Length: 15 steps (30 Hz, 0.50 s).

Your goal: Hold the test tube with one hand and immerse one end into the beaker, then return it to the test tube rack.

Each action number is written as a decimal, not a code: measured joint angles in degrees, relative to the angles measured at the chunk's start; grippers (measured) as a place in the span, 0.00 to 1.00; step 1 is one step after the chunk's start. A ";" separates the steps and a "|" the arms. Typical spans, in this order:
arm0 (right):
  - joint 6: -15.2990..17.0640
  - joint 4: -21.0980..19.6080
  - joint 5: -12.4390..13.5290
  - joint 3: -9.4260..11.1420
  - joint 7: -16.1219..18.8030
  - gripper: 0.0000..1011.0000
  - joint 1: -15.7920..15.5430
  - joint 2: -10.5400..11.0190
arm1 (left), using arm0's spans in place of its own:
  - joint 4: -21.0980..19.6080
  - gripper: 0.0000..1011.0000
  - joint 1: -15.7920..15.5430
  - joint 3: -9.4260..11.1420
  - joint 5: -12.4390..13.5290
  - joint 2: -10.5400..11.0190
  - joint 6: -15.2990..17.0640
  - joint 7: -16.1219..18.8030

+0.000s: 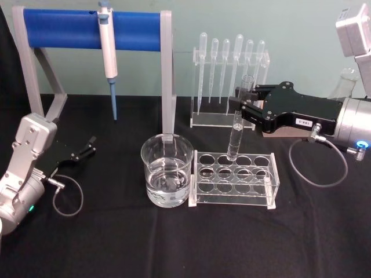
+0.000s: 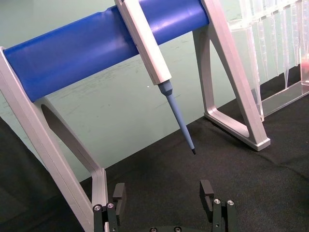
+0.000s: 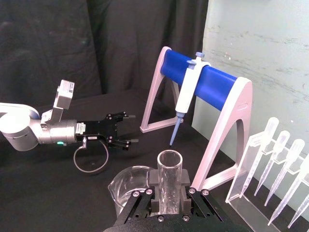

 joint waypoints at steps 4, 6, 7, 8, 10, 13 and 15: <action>0.00 0.00 0.00 0.00 0.00 0.24 0.00 0.00 | 0.00 0.99 0.00 0.00 0.00 0.00 0.00 0.00; 0.00 0.00 0.00 0.00 0.00 0.24 0.00 0.00 | 0.00 0.99 0.00 0.00 0.00 0.00 0.00 0.00; 0.00 0.00 0.00 0.00 0.00 0.24 0.00 0.00 | 0.00 0.99 0.00 0.00 0.00 0.00 0.00 0.00; 0.00 0.00 0.00 0.00 0.00 0.24 0.00 0.00 | 0.00 0.99 0.00 0.00 0.00 0.00 0.00 0.00; 0.00 0.00 0.00 0.00 0.00 0.24 0.00 0.00 | 0.00 0.99 0.00 0.00 0.00 0.00 0.00 0.00; 0.00 0.00 0.00 0.00 0.00 0.24 0.00 0.00 | 0.00 0.99 0.00 0.00 0.00 0.00 0.00 0.00; 0.00 0.00 0.00 0.00 0.00 0.24 0.00 0.00 | 0.00 0.99 0.00 0.00 0.00 0.00 0.00 0.00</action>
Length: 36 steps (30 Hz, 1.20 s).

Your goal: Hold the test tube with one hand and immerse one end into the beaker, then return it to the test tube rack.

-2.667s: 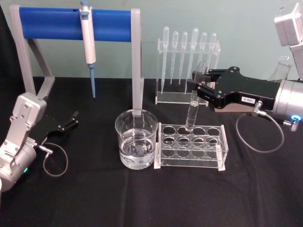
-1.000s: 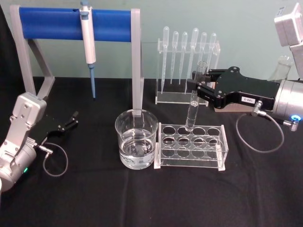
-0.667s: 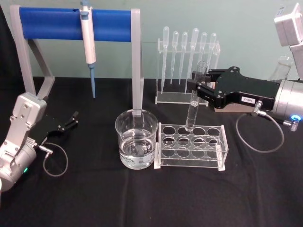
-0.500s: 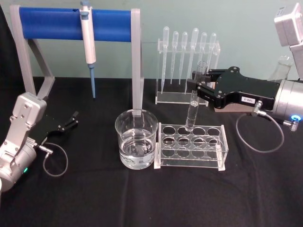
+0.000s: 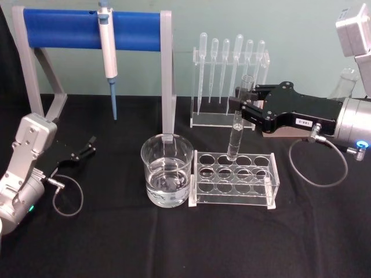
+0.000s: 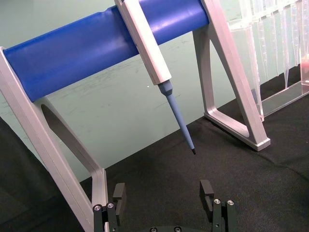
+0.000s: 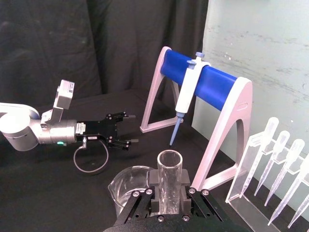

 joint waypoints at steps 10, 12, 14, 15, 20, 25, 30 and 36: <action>0.00 0.00 0.00 0.00 0.00 0.24 0.00 0.00 | 0.00 0.99 0.00 0.00 0.00 0.00 0.00 0.00; 0.00 0.00 0.00 0.00 0.00 0.24 0.00 0.00 | 0.00 0.99 0.00 0.00 0.00 0.00 0.00 0.00; 0.00 0.00 0.00 0.00 0.00 0.24 0.00 0.00 | 0.00 0.99 0.00 0.00 0.00 0.00 0.00 0.00; 0.00 0.00 0.00 0.00 0.00 0.24 0.00 0.00 | 0.00 0.99 0.00 0.00 0.00 0.00 0.00 0.00; 0.00 0.00 0.00 0.00 0.00 0.24 0.00 0.00 | 0.00 0.99 0.00 0.00 0.00 0.00 0.00 0.00; 0.00 0.00 0.00 0.00 0.00 0.24 0.00 0.00 | 0.00 0.99 0.00 0.00 0.00 0.00 0.00 0.00; 0.00 0.00 0.00 0.00 0.00 0.24 0.00 0.00 | 0.00 0.99 0.00 0.00 0.00 0.00 0.00 0.00; 0.00 0.00 0.00 0.00 0.00 0.24 0.00 0.00 | 0.00 0.99 0.00 0.00 0.00 0.00 0.00 0.00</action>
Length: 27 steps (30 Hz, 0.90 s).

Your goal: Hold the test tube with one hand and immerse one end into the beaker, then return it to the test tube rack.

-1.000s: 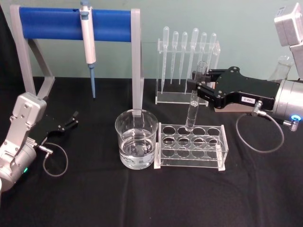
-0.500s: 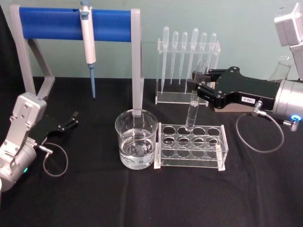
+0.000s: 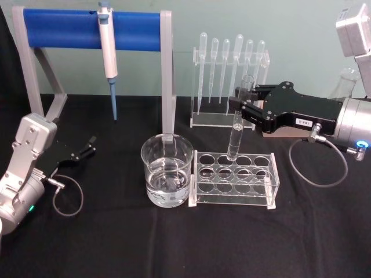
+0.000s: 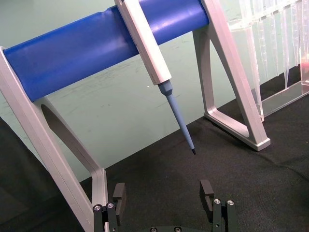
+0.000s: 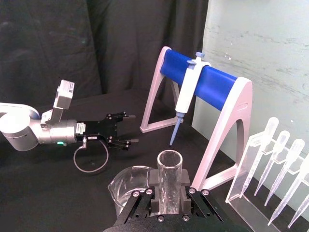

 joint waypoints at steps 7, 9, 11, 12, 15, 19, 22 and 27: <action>0.00 0.00 0.00 0.00 0.00 0.24 0.00 0.00 | 0.00 0.99 0.00 0.00 0.00 0.00 0.00 0.00; 0.00 0.00 0.00 0.00 0.00 0.24 0.00 0.00 | 0.00 0.99 0.00 0.00 0.00 0.00 0.00 0.00; -0.07 -0.04 0.00 -0.14 -0.04 0.24 0.08 0.11 | 0.00 0.99 0.00 0.00 0.00 0.00 0.00 0.00; -0.19 -0.14 -0.01 -0.25 -0.12 0.24 0.21 0.20 | 0.00 0.99 0.00 0.00 0.00 0.00 0.00 0.00; -0.39 -0.49 -0.06 -0.75 -0.33 0.24 1.09 0.30 | 0.00 0.99 0.00 0.00 0.00 0.00 0.00 0.00; 0.09 -0.65 0.13 -1.62 -0.45 0.24 3.11 -0.24 | 0.00 0.99 0.00 0.00 0.00 0.00 0.00 0.00; 0.83 -0.56 0.59 -2.48 -0.43 0.24 4.96 -1.16 | 0.00 0.99 0.00 0.00 0.00 0.00 0.00 0.00; 1.93 0.19 1.39 -4.31 -0.34 0.24 7.68 -3.29 | 0.00 0.99 0.00 0.00 0.00 0.00 0.00 0.00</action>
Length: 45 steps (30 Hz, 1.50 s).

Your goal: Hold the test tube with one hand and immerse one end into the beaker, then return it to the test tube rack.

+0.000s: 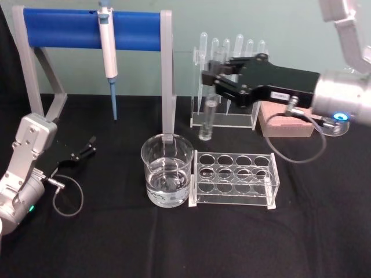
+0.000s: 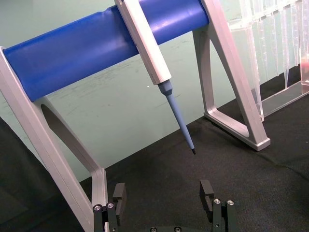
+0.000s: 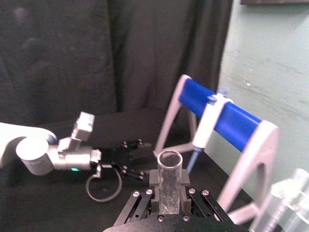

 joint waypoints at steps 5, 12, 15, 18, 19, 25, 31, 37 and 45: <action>0.44 1.58 0.18 -2.94 0.20 0.24 2.38 -2.80 | 0.00 0.99 0.00 0.00 0.00 0.00 0.00 0.00; -1.38 6.01 -0.98 -7.15 0.21 0.24 4.35 -6.16 | 0.00 0.99 0.00 0.00 0.00 0.00 0.00 0.00; -2.53 7.63 -1.59 -8.25 0.21 0.24 4.73 -6.95 | 0.00 0.99 0.00 0.00 0.00 0.00 0.00 0.00; -4.35 9.95 -2.37 -9.35 0.20 0.24 4.85 -8.03 | 0.00 0.99 0.00 0.00 0.00 0.00 0.00 0.00; -5.13 10.98 -2.68 -9.72 0.18 0.24 4.80 -8.46 | 0.00 0.99 0.00 0.00 0.00 0.00 0.00 0.00; -7.68 14.55 -3.91 -10.76 0.11 0.24 3.91 -9.93 | 0.00 0.99 0.00 0.00 0.00 0.00 0.00 0.00; -9.54 17.74 -5.36 -11.37 0.13 0.24 2.63 -11.02 | 0.00 0.99 0.00 0.00 0.00 0.00 0.00 0.00; -11.00 19.94 -6.58 -11.48 0.55 0.24 1.58 -12.05 | 0.00 0.99 0.00 0.00 0.00 0.00 0.00 0.00; -11.74 20.83 -7.57 -11.05 1.47 0.24 0.77 -12.65 | 0.00 0.99 0.00 0.00 0.00 0.00 0.00 0.00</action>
